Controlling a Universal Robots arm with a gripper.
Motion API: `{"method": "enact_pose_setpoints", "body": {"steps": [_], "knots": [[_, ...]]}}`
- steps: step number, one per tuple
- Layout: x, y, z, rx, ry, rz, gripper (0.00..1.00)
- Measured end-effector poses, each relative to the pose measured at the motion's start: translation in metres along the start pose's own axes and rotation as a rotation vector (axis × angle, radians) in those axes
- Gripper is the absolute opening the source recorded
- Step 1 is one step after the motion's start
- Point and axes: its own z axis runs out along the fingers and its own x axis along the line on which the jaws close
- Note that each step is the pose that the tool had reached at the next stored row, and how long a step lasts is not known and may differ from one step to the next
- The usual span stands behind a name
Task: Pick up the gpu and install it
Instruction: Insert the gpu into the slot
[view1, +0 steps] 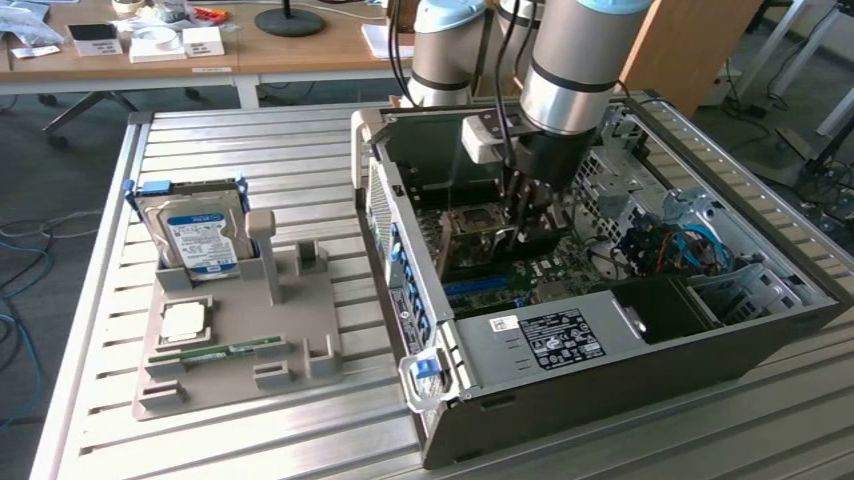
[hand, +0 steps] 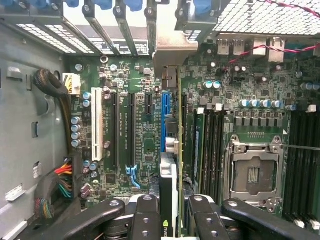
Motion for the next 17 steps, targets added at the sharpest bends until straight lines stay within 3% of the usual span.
{"method": "enact_pose_setpoints", "body": {"steps": [17], "knots": [[0.0015, 0.0031, 0.0, 0.0001, 0.0, 0.001, 0.27]]}}
